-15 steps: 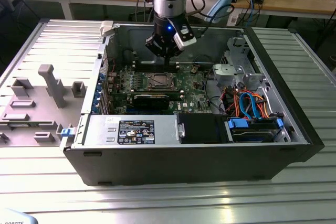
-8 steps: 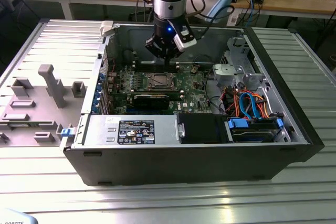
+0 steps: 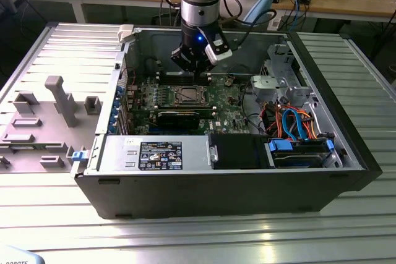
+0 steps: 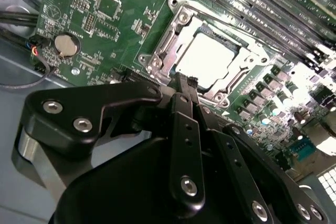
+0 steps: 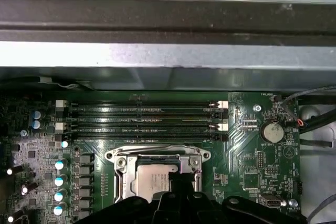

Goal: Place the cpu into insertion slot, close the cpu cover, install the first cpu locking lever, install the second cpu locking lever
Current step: 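Install the second cpu locking lever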

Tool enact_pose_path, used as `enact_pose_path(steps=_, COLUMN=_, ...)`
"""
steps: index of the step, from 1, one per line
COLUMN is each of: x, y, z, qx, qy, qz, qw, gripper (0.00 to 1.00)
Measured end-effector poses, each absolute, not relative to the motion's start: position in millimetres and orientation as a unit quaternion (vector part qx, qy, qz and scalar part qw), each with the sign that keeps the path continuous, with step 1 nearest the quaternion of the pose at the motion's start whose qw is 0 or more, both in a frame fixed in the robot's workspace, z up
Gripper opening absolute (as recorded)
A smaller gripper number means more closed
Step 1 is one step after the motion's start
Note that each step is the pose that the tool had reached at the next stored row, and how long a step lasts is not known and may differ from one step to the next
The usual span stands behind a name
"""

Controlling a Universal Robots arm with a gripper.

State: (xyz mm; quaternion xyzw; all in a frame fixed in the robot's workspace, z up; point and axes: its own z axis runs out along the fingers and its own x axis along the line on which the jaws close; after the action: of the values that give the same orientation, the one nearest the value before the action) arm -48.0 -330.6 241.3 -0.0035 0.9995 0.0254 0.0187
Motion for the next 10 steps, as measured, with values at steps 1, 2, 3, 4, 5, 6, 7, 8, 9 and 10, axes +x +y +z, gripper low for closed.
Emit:
enact_pose_path(steps=1, x=-48, y=-331, z=242, qx=-0.004, qy=1.0, qz=0.024, qw=0.019, gripper=0.11)
enact_pose_path(steps=2, x=-48, y=-331, z=243, qx=-0.004, qy=1.0, qz=0.022, qw=0.019, gripper=0.11)
enact_pose_path(steps=3, x=-48, y=-331, z=244, qx=-0.004, qy=1.0, qz=0.019, qw=0.019, gripper=0.11)
enact_pose_path(steps=4, x=-48, y=-331, z=246, qx=-0.004, qy=1.0, qz=0.014, qw=0.019, gripper=0.11)
enact_pose_path(steps=5, x=-48, y=-331, z=248, qx=-0.004, qy=1.0, qz=0.008, qw=0.019, gripper=0.11)
enact_pose_path(steps=6, x=-48, y=-331, z=250, qx=-0.004, qy=1.0, qz=0.003, qw=0.019, gripper=0.11)
enact_pose_path(steps=7, x=-48, y=-331, z=253, qx=-0.004, qy=1.0, qz=-0.003, qw=0.018, gripper=0.11)
enact_pose_path(steps=8, x=-48, y=-331, z=254, qx=-0.004, qy=1.0, qz=-0.005, qw=0.019, gripper=0.11)
enact_pose_path(steps=9, x=-48, y=-331, z=255, qx=-0.004, qy=1.0, qz=-0.008, qw=0.019, gripper=0.11)
enact_pose_path(steps=10, x=-48, y=-331, z=255, qx=-0.004, qy=1.0, qz=-0.01, qw=0.019, gripper=0.11)
